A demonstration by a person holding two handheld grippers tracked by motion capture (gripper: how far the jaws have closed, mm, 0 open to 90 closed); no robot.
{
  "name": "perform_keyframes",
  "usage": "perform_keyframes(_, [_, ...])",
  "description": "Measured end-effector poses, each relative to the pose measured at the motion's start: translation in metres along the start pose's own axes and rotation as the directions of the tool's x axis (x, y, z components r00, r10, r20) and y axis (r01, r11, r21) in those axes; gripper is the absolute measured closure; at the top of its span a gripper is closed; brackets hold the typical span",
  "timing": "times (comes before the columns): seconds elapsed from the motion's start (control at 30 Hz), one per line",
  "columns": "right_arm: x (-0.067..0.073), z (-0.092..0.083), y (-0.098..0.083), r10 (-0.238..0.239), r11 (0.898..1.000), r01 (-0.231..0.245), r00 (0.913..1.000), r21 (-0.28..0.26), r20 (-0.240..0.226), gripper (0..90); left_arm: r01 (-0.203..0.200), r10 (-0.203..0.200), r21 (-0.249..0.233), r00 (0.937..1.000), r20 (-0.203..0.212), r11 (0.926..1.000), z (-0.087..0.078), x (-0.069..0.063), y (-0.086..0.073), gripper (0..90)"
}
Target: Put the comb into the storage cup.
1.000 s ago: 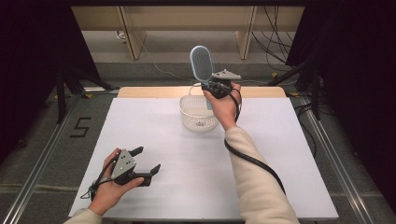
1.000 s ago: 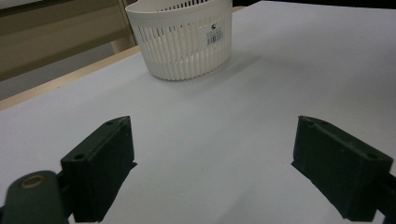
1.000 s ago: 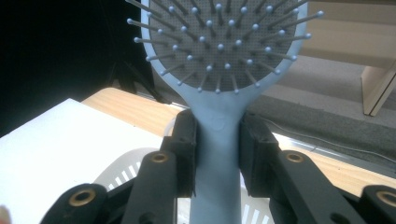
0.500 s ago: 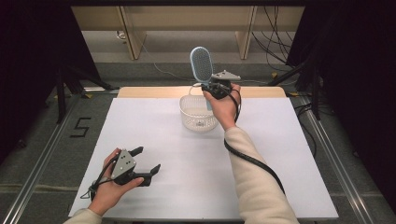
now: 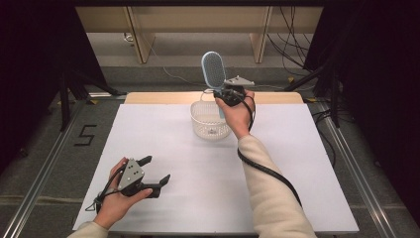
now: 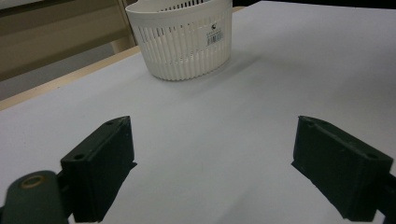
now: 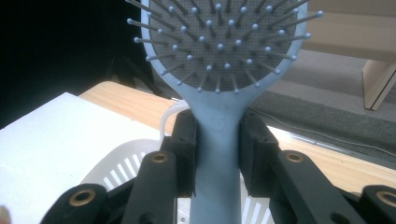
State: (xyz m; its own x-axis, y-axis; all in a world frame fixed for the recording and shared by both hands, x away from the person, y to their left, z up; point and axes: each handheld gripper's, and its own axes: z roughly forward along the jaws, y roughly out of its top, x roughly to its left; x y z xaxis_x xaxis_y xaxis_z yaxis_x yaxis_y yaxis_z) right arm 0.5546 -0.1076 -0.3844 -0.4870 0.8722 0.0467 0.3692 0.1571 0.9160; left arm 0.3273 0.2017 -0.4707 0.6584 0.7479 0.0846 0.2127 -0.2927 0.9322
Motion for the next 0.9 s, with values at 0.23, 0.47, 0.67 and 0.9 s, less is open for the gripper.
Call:
perform_keyframes(0.23, [0.0000,0.0004,-0.0004,-0.004,1.000,0.004,1.0000,-0.003,0.002,70.3,0.001,-0.001,-0.002,1.0000,0.000,1.0000,0.0000,-0.0001,0.0001,12.1])
perform_keyframes(0.47, [0.0003,0.0021,-0.0018,-0.002,1.000,0.002,1.0000,0.003,0.003,70.3,0.000,0.000,-0.001,1.0000,0.000,1.0000,0.0000,-0.0001,0.0000,12.1])
perform_keyframes(0.67, [0.0004,0.0041,-0.0034,-0.002,1.000,0.002,1.0000,0.007,0.004,70.3,0.000,0.000,-0.002,1.0000,0.001,1.0000,0.0000,-0.0001,0.0001,12.1])
perform_keyframes(0.9, [0.0011,0.0051,-0.0046,-0.001,1.000,0.001,1.0000,0.008,0.003,70.3,0.000,0.000,0.000,1.0000,0.000,1.0000,0.0000,-0.0001,0.0000,12.0])
